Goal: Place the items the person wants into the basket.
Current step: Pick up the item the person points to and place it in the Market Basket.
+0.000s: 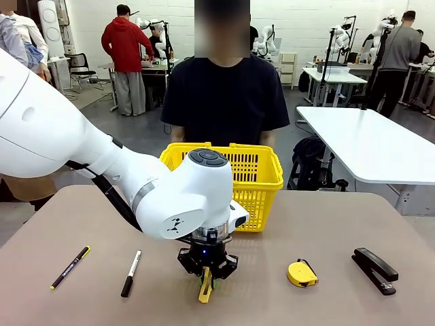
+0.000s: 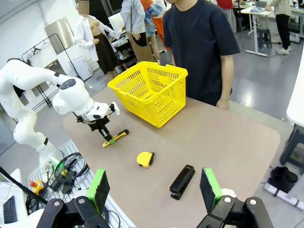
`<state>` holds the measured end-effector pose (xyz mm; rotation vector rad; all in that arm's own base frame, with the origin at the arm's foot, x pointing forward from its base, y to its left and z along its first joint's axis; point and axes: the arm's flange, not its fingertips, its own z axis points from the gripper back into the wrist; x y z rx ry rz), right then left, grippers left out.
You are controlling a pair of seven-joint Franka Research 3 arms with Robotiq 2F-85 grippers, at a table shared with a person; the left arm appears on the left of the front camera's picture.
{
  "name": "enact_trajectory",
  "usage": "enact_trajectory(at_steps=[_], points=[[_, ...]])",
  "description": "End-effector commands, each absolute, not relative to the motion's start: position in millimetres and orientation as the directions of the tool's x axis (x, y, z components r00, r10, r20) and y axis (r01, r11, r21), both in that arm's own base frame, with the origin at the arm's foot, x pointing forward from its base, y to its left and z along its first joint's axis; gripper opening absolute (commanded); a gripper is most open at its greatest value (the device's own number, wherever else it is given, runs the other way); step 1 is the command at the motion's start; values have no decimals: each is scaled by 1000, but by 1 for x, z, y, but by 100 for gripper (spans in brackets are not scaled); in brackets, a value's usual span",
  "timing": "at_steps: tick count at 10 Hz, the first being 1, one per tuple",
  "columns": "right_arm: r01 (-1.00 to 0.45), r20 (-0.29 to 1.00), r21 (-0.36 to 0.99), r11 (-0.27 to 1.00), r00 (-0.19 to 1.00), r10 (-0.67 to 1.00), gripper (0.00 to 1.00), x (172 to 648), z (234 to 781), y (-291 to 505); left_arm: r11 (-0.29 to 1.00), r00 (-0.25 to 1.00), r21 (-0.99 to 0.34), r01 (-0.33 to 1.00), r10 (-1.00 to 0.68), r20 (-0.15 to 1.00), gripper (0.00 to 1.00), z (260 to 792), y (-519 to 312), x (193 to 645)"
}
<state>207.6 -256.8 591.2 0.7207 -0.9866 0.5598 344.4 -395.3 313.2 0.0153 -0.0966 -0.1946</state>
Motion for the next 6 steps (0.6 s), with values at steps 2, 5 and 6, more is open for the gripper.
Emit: enact_trajectory(at_steps=[2,5,6], points=[[-723,903,273,634,420,89,100,209,593,-258,873,873,5,487,-487,0,16,429,-375,300],[-723,903,273,634,420,89,100,209,593,-258,813,818,130,568,-575,21,16,538,-364,258],[-723,903,273,634,420,89,100,209,593,-258,800,806,144,582,-591,29,16,559,-366,255]])
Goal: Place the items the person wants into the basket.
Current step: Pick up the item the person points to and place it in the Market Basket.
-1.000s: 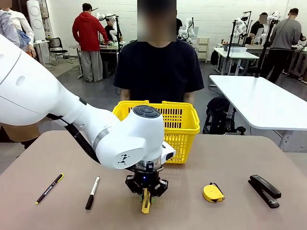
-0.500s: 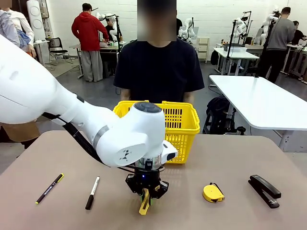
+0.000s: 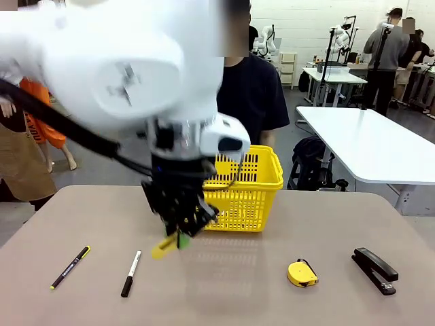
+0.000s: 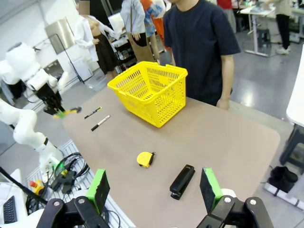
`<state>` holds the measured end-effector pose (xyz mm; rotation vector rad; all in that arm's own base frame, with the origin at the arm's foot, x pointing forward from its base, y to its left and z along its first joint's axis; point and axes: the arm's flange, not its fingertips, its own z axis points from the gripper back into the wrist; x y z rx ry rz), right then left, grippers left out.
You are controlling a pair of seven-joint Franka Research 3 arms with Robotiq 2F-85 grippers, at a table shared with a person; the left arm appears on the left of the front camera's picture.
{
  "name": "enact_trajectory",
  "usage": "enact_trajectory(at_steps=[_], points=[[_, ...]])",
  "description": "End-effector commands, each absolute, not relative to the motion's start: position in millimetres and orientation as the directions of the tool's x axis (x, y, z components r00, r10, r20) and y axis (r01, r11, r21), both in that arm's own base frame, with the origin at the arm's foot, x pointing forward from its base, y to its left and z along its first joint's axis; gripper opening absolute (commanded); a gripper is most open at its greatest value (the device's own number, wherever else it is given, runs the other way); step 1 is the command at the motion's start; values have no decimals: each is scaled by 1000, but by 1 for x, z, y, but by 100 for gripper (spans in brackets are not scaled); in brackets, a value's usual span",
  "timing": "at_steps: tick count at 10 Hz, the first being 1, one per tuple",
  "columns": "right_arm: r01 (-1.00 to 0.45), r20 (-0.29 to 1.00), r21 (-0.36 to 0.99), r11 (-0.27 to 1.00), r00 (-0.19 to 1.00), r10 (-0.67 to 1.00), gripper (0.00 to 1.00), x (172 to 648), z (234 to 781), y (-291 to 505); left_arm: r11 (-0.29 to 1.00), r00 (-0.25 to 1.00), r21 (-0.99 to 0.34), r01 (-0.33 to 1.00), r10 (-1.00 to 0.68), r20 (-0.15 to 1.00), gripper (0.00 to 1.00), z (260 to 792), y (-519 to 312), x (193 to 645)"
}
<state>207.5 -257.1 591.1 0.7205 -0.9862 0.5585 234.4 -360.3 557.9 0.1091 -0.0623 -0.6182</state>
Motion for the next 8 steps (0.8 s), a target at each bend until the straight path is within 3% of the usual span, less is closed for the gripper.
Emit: enact_trajectory(at_steps=[1,4,8], points=[[-723,903,273,634,420,89,100,209,593,-258,766,767,151,624,-638,65,16,581,-367,265],[-723,903,273,634,420,89,100,209,593,-258,713,697,63,698,-698,166,16,630,-353,360],[-723,903,273,634,420,89,100,209,593,-258,763,755,-20,646,-635,165,16,635,-347,485]])
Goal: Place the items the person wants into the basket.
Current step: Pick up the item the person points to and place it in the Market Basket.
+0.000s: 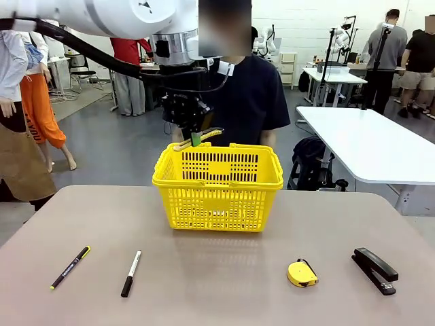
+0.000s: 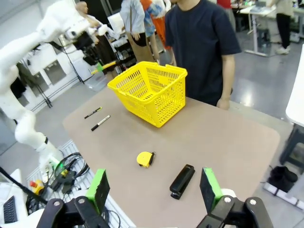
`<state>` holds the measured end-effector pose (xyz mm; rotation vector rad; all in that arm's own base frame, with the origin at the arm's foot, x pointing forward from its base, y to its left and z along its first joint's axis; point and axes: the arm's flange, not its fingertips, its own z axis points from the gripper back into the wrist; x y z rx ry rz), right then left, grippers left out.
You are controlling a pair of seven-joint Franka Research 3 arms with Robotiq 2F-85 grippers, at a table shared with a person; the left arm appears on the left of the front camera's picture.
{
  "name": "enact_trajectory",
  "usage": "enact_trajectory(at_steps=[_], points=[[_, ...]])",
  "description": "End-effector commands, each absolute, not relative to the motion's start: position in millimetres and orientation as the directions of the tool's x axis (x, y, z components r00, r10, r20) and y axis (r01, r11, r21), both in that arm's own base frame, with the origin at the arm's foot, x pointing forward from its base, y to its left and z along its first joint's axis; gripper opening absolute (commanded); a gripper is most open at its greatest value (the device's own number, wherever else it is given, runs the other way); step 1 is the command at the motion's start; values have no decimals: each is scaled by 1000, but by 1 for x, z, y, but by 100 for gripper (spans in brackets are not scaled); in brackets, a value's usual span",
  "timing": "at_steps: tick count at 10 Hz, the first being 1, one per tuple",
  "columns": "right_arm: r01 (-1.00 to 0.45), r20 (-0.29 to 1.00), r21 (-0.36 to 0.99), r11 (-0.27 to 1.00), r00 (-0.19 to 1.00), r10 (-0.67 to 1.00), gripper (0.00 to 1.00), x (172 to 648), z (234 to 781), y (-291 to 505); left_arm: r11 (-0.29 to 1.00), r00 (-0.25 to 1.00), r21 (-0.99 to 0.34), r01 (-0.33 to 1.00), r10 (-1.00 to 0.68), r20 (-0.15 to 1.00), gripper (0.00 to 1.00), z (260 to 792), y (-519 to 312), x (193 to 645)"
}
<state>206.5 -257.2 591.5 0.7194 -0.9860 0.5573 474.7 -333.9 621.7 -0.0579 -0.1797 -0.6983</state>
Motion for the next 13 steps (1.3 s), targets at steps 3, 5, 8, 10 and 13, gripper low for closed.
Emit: enact_trajectory(at_steps=[3,5,8,10,13], points=[[-723,903,273,634,420,89,100,209,593,-258,768,757,-15,640,-627,186,16,619,-337,494],[-723,903,273,634,420,89,100,209,593,-258,768,757,-15,640,-627,186,16,619,-337,494],[-723,903,273,634,420,89,100,209,593,-258,725,724,-46,687,-677,133,26,607,-333,523],[-723,903,273,634,420,89,100,209,593,-258,660,665,-88,747,-746,48,26,589,-321,541],[-723,903,273,634,420,89,100,209,593,-258,678,677,-16,735,-733,61,26,545,-317,577]])
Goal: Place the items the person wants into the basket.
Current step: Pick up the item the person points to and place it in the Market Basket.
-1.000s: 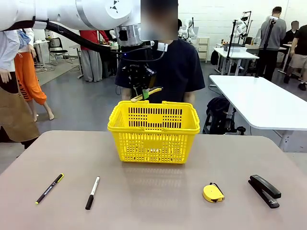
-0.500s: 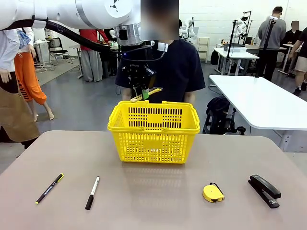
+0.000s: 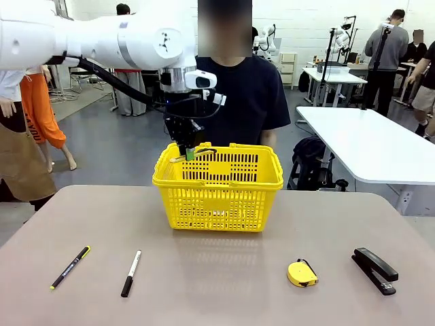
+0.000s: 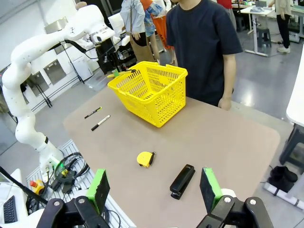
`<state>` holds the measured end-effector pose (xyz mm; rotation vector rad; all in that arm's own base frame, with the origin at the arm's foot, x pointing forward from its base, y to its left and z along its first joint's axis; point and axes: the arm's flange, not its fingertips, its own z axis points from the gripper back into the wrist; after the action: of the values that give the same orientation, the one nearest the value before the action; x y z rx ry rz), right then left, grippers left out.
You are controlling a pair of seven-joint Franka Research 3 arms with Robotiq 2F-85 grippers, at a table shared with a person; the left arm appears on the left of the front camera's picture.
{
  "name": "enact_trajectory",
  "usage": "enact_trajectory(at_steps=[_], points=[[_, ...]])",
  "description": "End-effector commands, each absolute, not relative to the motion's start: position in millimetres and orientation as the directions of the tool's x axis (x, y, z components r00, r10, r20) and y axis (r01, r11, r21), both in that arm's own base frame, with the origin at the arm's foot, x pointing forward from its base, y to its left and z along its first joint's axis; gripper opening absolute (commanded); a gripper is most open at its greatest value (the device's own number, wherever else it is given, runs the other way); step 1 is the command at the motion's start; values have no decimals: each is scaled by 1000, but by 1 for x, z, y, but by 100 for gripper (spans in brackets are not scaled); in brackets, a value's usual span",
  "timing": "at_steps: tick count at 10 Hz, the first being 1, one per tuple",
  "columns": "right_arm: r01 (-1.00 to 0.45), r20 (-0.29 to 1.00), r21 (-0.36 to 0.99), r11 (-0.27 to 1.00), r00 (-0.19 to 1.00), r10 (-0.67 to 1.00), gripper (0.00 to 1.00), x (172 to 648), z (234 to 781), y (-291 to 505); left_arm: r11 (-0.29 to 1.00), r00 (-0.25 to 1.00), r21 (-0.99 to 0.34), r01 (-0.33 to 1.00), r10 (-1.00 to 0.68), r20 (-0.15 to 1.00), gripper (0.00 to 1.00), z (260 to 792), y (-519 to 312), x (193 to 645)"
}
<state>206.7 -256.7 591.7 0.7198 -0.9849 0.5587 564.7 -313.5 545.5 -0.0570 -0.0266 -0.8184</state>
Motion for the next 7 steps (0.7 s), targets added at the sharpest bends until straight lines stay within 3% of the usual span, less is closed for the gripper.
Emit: enact_trajectory(at_steps=[1,3,7], points=[[-723,903,273,634,420,89,100,209,593,-258,680,677,9,733,-731,79,26,529,-320,581],[-723,903,273,634,420,89,100,209,593,-258,683,673,84,725,-730,120,26,494,-327,581],[-723,903,273,634,420,89,100,209,593,-258,675,673,56,736,-738,53,26,459,-333,590]])
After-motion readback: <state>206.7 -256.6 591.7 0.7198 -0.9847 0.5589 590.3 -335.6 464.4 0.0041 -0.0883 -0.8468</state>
